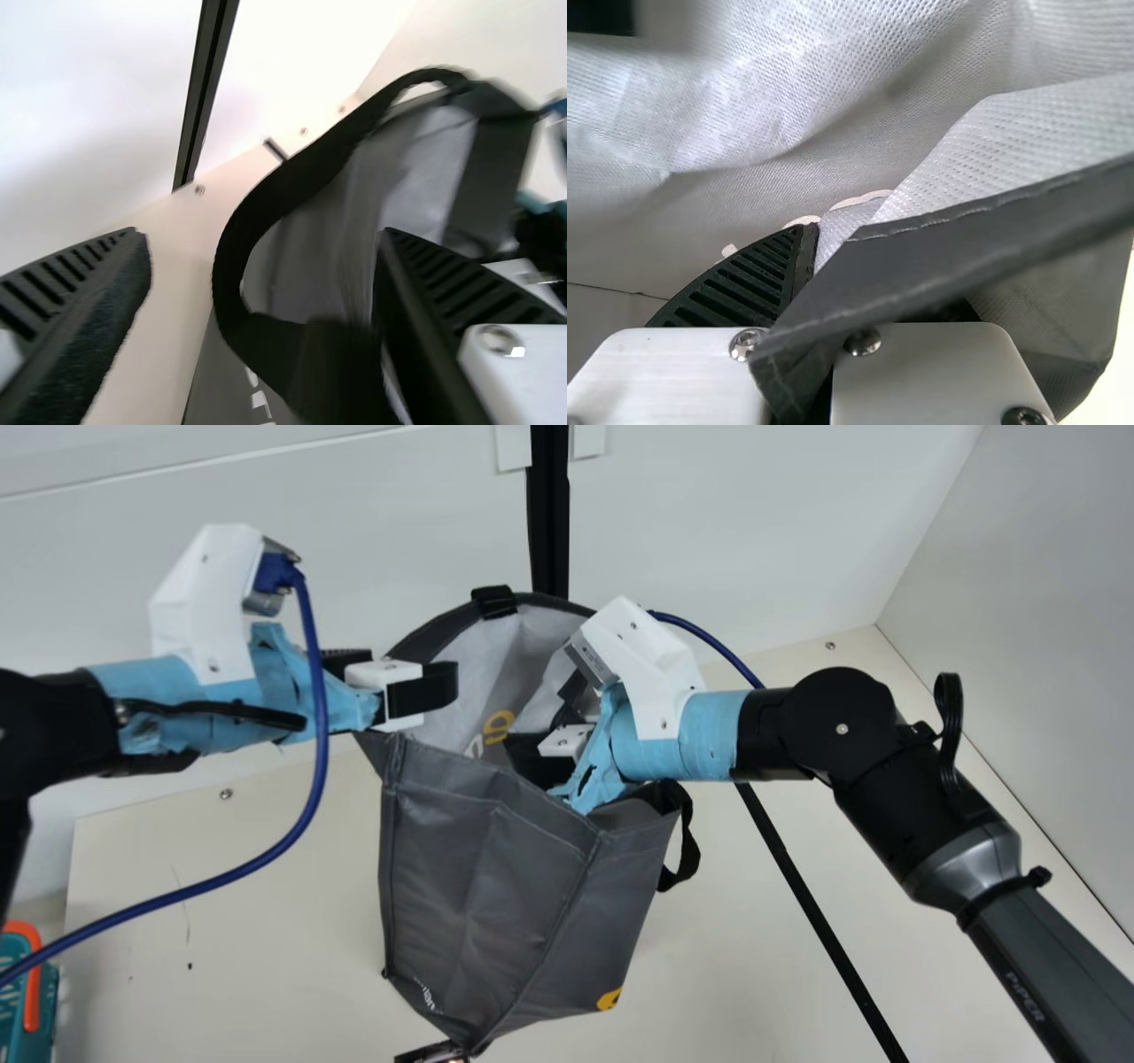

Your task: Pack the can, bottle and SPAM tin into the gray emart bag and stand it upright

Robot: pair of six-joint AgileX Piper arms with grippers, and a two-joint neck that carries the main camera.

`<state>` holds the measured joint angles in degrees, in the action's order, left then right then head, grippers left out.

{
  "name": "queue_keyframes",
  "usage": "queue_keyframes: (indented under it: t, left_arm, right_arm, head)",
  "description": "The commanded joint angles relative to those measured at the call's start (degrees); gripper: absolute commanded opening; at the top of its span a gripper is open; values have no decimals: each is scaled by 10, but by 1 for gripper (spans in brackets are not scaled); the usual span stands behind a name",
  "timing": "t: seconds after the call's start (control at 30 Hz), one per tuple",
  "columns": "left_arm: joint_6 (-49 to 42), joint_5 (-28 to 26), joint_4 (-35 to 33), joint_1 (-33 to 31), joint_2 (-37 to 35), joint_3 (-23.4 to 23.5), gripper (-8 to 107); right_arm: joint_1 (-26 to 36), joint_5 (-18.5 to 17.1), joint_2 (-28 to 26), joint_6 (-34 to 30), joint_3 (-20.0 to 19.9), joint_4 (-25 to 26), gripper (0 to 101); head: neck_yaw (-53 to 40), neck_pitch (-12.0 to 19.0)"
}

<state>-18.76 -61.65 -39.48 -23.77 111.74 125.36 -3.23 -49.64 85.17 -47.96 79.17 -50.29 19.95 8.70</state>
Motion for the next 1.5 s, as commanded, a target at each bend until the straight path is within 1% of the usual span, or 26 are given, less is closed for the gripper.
queue_keyframes:
  t: [0.0, 0.3, 0.5, 0.73, 0.9, 1.2, 1.47]
  left_arm:
    - [-6, 4, -5, 4, -8, -6, 89]
    - [-27, 20, -26, 26, -49, -29, 90]
    - [-37, 32, -35, 45, -80, -52, 90]
    - [-34, 46, -12, 65, -122, -91, 90]
    - [-13, 57, 42, 76, -154, -125, 90]
    - [46, 64, 171, 91, -209, -194, 90]
    - [102, 60, 282, 105, -255, -257, 90]
  right_arm:
    - [0, 0, 0, 0, 0, 0, 0]
    - [0, -3, 0, 0, 0, 0, 0]
    - [0, -4, 0, 0, 0, 0, 0]
    - [0, -4, 0, 0, 0, 0, 0]
    - [0, -4, 0, 0, 0, 0, 0]
    - [0, -4, 0, 0, 0, 0, 0]
    - [0, -4, 0, 0, 0, 0, 0]
  head:
    - [0, 13]
    - [0, 13]
    - [0, 13]
    - [0, 13]
    - [0, 13]
    - [0, 13]
    - [0, 13]
